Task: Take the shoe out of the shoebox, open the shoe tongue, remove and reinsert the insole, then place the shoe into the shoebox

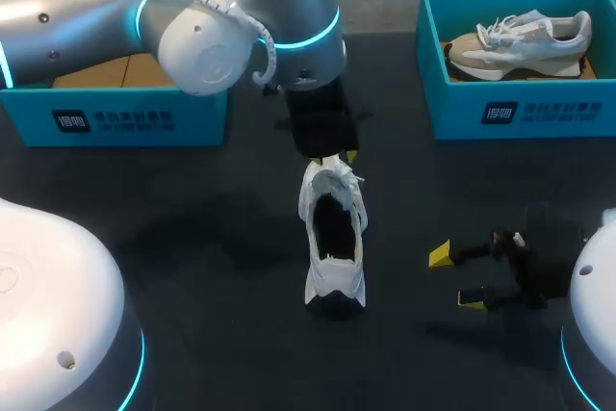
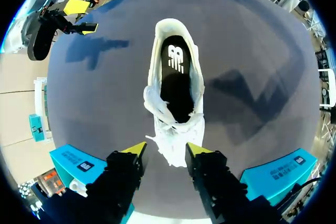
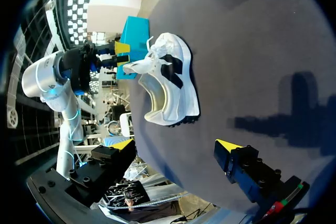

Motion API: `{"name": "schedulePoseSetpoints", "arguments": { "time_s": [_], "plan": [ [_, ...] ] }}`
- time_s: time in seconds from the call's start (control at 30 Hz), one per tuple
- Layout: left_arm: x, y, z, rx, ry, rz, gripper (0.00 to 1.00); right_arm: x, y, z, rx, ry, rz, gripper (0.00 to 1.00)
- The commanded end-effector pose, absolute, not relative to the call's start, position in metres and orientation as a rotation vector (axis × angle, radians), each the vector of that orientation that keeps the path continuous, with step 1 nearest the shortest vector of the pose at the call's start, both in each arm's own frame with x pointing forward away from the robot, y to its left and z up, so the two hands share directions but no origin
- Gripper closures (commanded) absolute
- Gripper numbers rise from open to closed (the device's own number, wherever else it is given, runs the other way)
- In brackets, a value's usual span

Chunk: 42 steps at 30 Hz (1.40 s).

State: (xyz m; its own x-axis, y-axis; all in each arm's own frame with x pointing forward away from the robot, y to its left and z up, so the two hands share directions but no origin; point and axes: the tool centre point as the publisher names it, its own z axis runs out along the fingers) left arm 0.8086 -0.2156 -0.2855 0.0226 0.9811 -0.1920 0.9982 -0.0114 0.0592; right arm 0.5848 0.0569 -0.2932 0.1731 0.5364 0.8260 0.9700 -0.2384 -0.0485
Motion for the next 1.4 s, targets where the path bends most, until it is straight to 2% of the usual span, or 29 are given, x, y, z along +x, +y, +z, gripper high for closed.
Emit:
{"name": "schedulePoseSetpoints", "arguments": {
  "time_s": [0.03,0.57,0.7,1.4],
  "plan": [
    [0.811,-0.221,-0.289,2.125,2.080,-0.144,0.57,0.583,0.057,-0.292,-1.863,-1.420,-0.940,0.00],
    [0.797,-0.209,-0.289,2.137,2.085,-0.155,0.62,0.583,0.057,-0.292,-1.863,-1.420,-0.940,0.00],
    [0.789,-0.207,-0.291,2.144,2.076,-0.158,0.69,0.583,0.057,-0.292,-1.863,-1.420,-0.940,0.00],
    [0.756,-0.197,-0.315,2.162,2.116,-0.251,0.72,0.583,0.057,-0.292,-1.863,-1.420,-0.940,0.00]
  ]
}}
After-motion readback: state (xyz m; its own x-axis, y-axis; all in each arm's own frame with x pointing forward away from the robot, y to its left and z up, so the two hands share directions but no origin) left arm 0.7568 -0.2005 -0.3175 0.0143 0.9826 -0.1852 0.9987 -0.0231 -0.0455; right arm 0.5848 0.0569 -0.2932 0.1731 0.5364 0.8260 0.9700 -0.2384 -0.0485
